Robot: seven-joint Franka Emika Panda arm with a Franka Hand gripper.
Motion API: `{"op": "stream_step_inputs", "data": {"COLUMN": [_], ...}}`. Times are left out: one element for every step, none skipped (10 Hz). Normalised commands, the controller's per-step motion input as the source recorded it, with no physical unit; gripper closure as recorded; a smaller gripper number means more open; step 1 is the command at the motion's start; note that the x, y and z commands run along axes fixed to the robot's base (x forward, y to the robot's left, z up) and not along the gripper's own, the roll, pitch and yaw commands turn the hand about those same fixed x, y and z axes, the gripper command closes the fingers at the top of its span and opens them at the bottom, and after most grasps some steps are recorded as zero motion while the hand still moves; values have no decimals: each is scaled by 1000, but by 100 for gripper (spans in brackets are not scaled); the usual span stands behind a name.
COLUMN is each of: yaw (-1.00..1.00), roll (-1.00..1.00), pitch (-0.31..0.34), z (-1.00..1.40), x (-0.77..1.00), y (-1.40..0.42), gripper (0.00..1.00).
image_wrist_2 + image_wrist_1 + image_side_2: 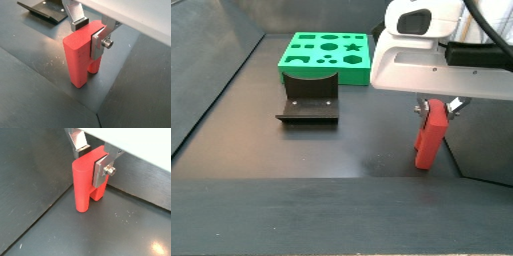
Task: Pick up the square-circle object. Move up. Rotate the square-circle object. Move to above the board. Insert the square-circle object.
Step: Pick up the square-circle object, then move up.
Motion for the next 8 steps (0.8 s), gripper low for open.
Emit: {"op": "stream_step_inputs", "data": {"yaw": [0, 0, 0, 0, 0, 0, 0, -2], "roll": [0, 0, 0, 0, 0, 0, -6, 3], "pitch": [0, 0, 0, 0, 0, 0, 11, 34], "z": [0, 0, 0, 0, 0, 833, 809, 688], "x": [0, 0, 0, 0, 0, 0, 5, -15], "y": [0, 0, 0, 0, 0, 0, -47, -40], "gripper": [100, 100, 100, 100, 100, 100, 100, 100]}}
